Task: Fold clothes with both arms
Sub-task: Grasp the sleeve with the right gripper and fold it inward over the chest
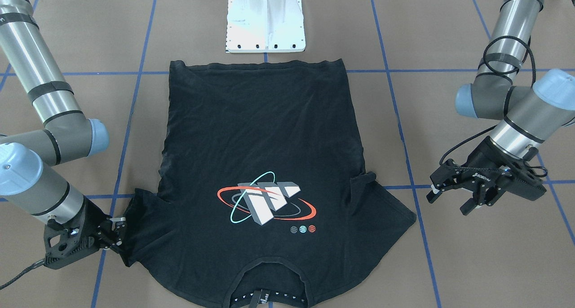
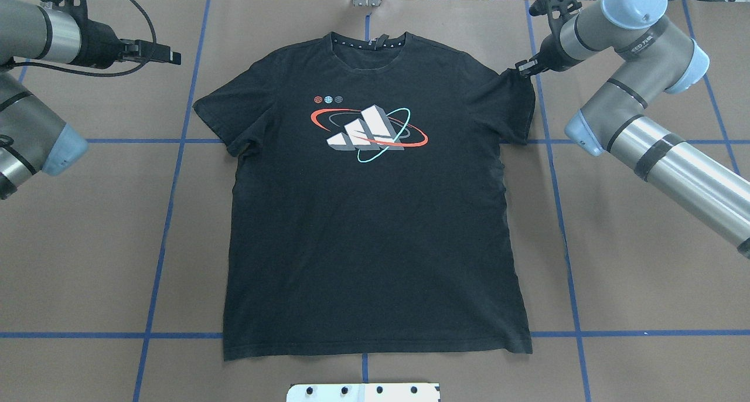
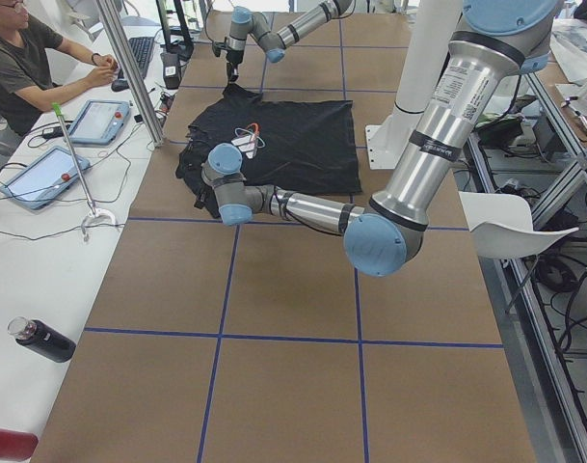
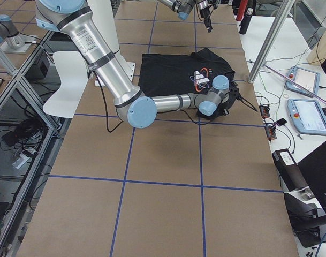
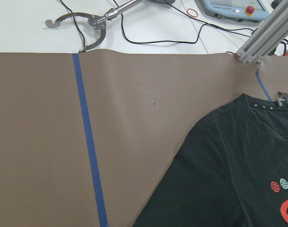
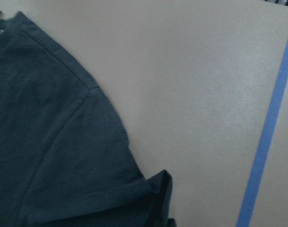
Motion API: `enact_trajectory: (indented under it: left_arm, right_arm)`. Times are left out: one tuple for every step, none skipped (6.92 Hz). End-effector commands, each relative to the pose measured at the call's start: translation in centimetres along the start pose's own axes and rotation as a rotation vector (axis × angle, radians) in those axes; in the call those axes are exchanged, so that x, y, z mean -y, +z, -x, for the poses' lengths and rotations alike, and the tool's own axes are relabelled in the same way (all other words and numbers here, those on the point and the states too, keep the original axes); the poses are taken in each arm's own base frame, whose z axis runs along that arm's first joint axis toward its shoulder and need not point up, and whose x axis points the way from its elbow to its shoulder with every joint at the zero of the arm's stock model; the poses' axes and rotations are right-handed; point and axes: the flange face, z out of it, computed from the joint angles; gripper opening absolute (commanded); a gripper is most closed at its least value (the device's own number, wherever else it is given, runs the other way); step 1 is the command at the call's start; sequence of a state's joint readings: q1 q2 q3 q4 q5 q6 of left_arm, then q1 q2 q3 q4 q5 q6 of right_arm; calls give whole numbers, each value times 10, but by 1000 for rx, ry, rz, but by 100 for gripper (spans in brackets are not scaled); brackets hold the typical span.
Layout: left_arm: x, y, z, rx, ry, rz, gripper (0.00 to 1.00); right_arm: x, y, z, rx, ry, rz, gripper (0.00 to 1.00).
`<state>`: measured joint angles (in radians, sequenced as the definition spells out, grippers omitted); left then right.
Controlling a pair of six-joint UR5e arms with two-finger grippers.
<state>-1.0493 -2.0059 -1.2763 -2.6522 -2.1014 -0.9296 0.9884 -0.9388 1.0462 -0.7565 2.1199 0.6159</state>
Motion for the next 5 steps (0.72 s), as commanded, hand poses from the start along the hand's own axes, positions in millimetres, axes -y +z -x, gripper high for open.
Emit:
enact_trajectory:
  left_arm:
    - [-1,0,2,3,-1,2,100]
    - [-1,0,2,3,-1,2,99]
    - [-3,0,4,5,-1,4,99]
    - [-4,1,5,7,-1,5,99]
    - [-3,0,7,9,0,5,99]
  right_arm:
    - [-4,-20,51,96,40,-11,0]
    - [-4,-8,94,122,80,-4,0]
    - [11,5,148,78,146,-38,0]
    - [50,23,225,-33,187,-66,0]
    - [81,41,248,-84,199,-62,0]
